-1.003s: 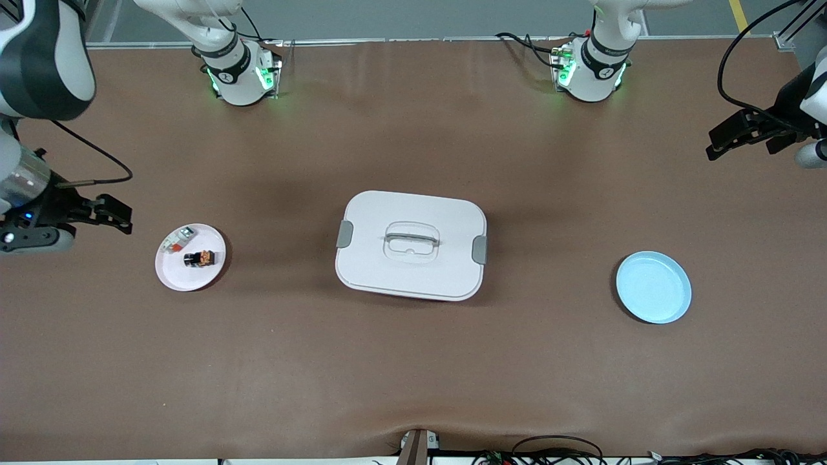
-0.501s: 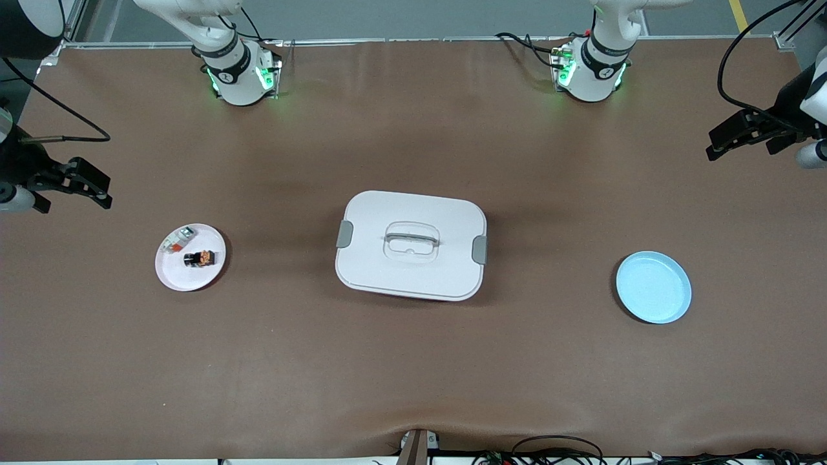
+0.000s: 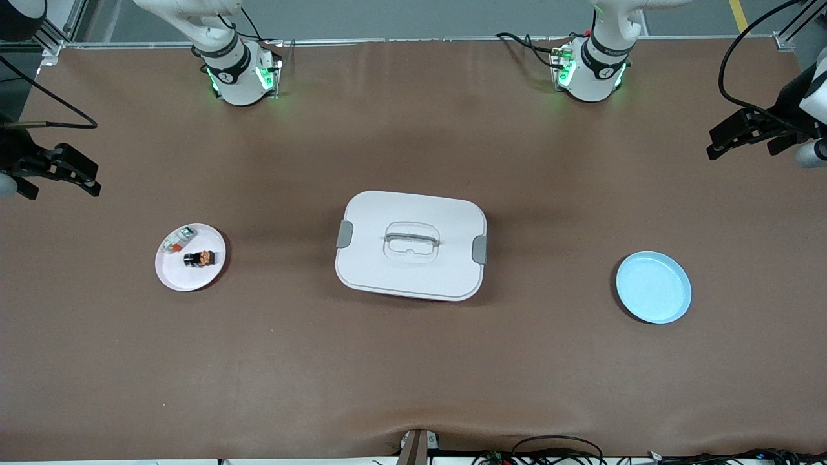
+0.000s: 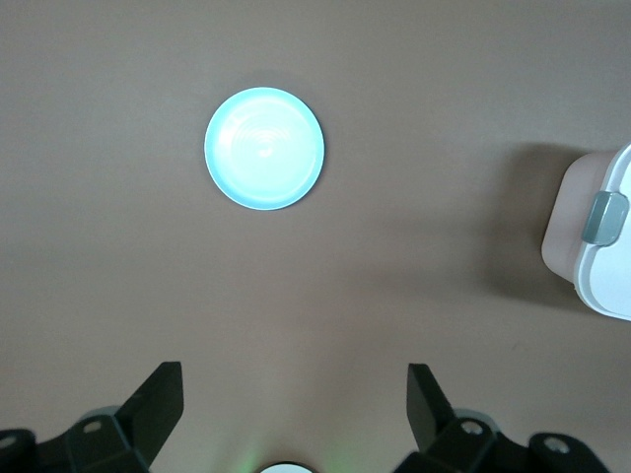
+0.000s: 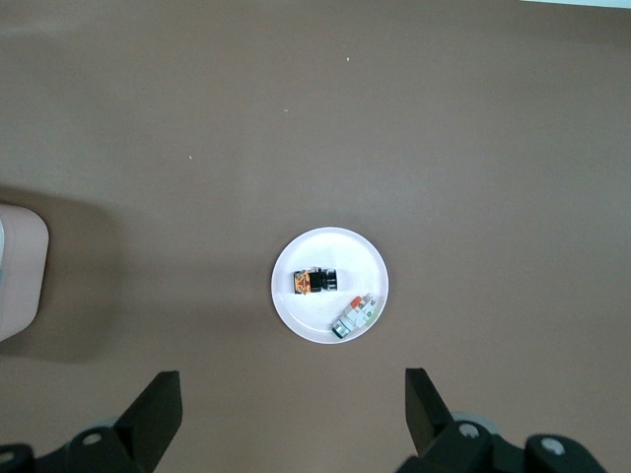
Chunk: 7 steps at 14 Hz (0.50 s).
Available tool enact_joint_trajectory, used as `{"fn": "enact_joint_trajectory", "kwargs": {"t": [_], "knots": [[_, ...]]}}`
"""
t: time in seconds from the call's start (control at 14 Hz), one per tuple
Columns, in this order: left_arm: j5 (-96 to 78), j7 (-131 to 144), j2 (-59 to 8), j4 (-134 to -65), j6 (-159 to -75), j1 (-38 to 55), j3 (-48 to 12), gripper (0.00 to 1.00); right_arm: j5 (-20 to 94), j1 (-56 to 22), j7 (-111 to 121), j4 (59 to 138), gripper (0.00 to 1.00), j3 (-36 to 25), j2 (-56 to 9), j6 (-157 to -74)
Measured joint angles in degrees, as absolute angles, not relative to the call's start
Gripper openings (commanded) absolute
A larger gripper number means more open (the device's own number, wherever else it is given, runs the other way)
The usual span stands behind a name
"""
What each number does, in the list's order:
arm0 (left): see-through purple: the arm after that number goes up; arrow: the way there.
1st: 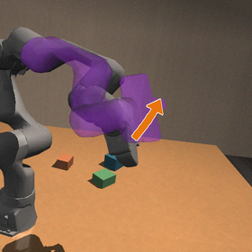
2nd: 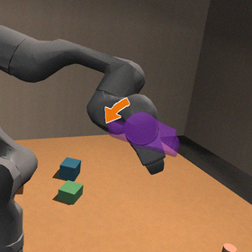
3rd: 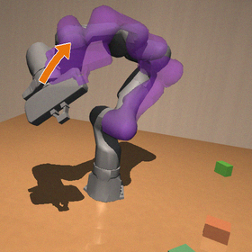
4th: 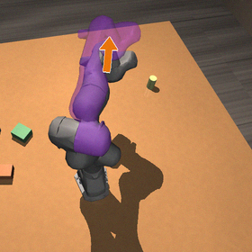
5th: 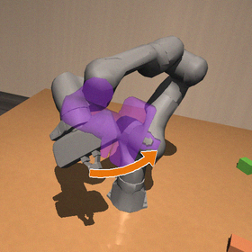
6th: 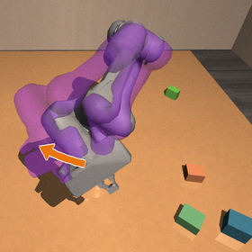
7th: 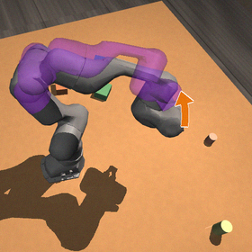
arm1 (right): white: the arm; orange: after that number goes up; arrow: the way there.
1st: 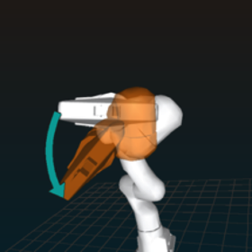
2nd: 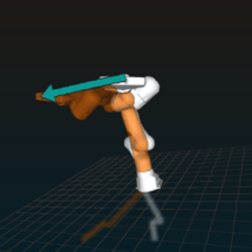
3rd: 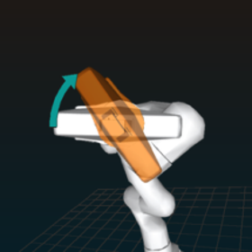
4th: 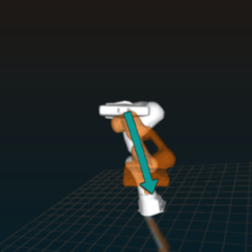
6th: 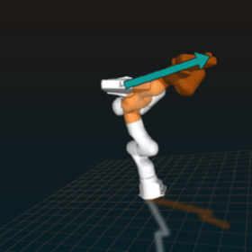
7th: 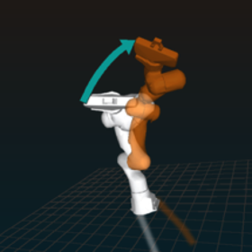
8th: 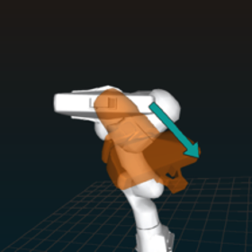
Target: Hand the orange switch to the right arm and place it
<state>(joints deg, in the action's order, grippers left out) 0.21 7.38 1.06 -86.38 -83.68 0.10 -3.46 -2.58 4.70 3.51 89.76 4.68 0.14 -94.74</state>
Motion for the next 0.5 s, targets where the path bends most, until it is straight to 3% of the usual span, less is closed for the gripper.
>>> {"fn": "enact_joint_trajectory", "kwargs": {"t": [0.5], "knots": [[0.3, 7.2, 1.1, -86.4, -83.7, 0.0, -3.4, 1.0, -0.9, 4.8, 1.3, 89.2, 1.0, 4.6, 0.1, -94.2]]}}
